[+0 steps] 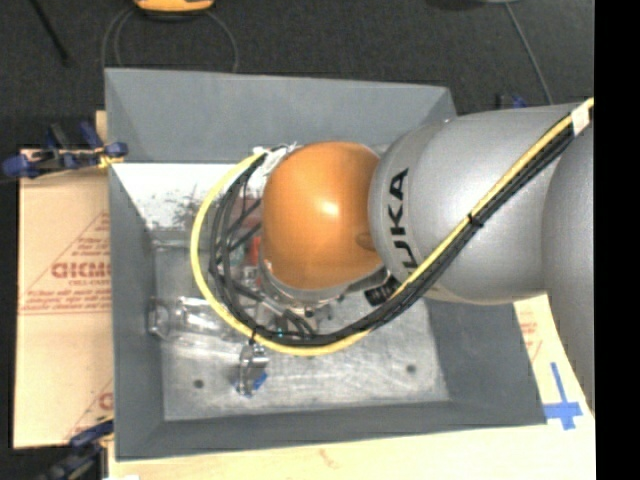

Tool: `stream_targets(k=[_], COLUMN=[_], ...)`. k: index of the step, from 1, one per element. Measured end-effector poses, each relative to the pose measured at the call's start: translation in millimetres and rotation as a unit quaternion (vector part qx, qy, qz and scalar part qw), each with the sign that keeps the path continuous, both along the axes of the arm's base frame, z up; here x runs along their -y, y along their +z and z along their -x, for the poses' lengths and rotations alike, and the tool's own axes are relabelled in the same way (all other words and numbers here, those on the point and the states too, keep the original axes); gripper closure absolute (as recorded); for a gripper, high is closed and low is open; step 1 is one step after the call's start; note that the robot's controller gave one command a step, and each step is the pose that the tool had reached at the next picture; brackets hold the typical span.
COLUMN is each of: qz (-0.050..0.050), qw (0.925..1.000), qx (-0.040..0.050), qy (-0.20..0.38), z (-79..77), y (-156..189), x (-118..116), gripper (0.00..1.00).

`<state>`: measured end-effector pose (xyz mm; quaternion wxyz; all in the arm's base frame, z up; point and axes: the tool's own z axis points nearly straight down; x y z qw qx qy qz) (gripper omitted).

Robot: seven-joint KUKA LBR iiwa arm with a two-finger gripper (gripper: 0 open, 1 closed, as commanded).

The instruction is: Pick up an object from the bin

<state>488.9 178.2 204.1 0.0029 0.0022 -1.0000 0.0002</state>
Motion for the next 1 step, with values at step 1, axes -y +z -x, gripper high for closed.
stream_targets(k=[1], qz=[-0.001], qw=[0.9923], qx=[0.0072], qy=[0.123], z=[-43.9], y=[-90.3], x=[13.1], gripper=[0.0])
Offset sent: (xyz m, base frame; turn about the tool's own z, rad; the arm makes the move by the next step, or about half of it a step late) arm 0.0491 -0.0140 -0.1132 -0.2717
